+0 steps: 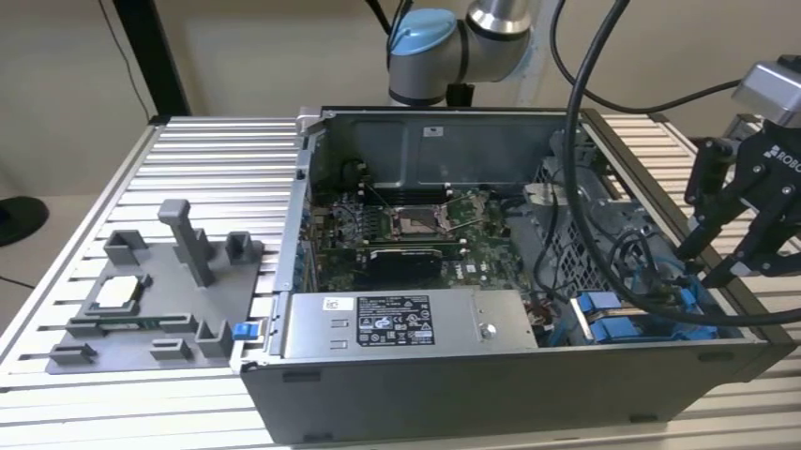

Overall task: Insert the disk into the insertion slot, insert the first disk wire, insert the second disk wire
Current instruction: 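Insert the second disk wire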

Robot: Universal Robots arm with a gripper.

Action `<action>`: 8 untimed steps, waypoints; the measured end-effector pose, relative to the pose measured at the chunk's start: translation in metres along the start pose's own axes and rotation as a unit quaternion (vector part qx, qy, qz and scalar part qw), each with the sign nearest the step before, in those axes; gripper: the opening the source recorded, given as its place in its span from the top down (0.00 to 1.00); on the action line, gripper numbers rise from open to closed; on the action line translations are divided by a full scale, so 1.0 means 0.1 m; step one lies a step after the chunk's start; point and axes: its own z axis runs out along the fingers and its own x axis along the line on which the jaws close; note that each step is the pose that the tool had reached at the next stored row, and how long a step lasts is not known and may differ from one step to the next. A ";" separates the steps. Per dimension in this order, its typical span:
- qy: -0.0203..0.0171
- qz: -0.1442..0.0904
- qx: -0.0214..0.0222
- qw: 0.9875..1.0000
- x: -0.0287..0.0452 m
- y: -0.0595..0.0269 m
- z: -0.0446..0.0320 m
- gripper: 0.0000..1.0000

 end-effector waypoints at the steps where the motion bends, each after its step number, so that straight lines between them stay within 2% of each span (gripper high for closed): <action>1: 0.000 0.000 0.001 1.000 0.000 0.000 0.002 0.00; 4: -0.002 0.000 0.006 1.000 0.000 -0.001 0.002 0.00; 8: -0.006 -0.001 0.007 1.000 -0.001 0.000 0.007 0.00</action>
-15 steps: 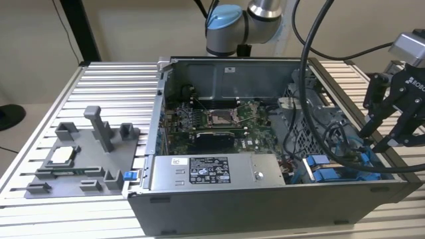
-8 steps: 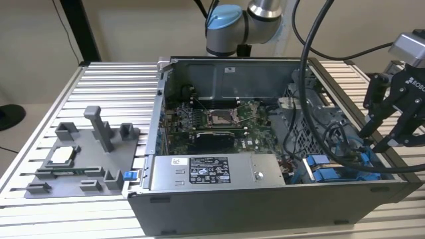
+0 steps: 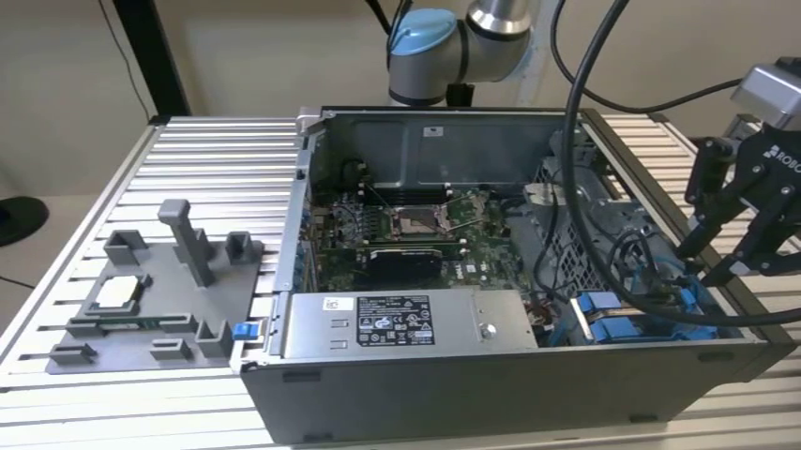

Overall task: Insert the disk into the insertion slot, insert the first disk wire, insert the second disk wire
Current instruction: 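Insert the second disk wire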

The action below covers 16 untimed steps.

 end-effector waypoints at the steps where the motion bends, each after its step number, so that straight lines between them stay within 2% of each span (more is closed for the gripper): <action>1: 0.000 0.000 0.000 1.000 0.000 0.000 0.001 0.00; 16: -0.005 0.002 0.002 1.000 0.001 -0.002 0.012 0.00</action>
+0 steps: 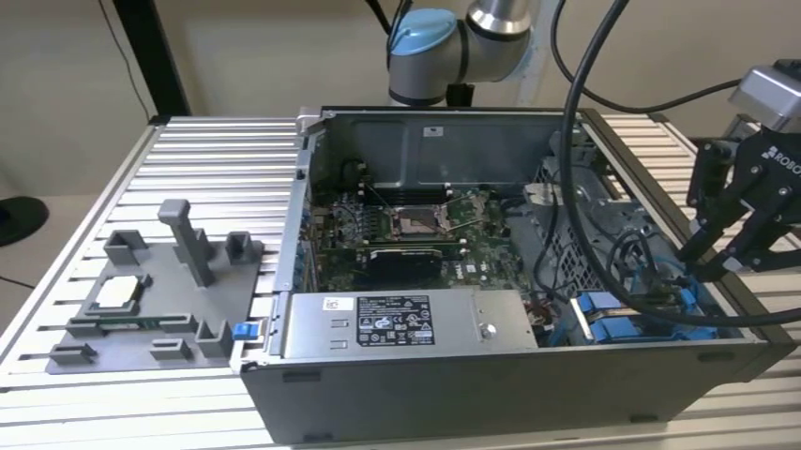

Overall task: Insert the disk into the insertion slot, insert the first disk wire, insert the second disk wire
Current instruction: 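Insert the second disk wire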

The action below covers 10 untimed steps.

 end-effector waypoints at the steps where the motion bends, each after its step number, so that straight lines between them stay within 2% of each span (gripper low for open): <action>1: -0.001 0.000 0.000 1.000 0.000 0.000 0.001 0.00; 8: -0.002 0.000 0.000 1.000 0.000 0.000 0.001 0.00; 9: -0.002 0.000 0.000 1.000 -0.001 0.000 0.001 1.00; 10: -0.002 0.000 0.000 1.000 0.000 0.000 0.001 1.00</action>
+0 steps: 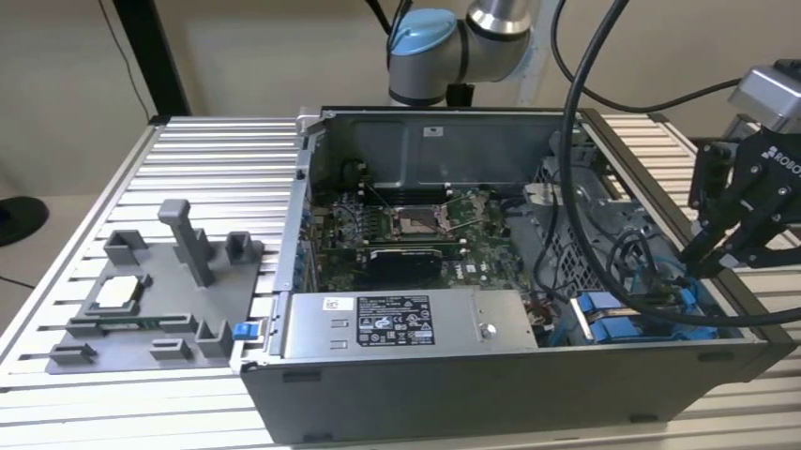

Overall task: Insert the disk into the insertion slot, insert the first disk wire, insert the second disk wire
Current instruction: 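Insert the second disk wire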

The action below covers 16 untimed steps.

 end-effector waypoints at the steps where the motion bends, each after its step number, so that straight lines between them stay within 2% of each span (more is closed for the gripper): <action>1: 0.000 0.000 0.000 1.000 0.000 0.000 0.000 1.00; 16: -0.001 0.000 0.000 1.000 0.001 0.002 -0.009 1.00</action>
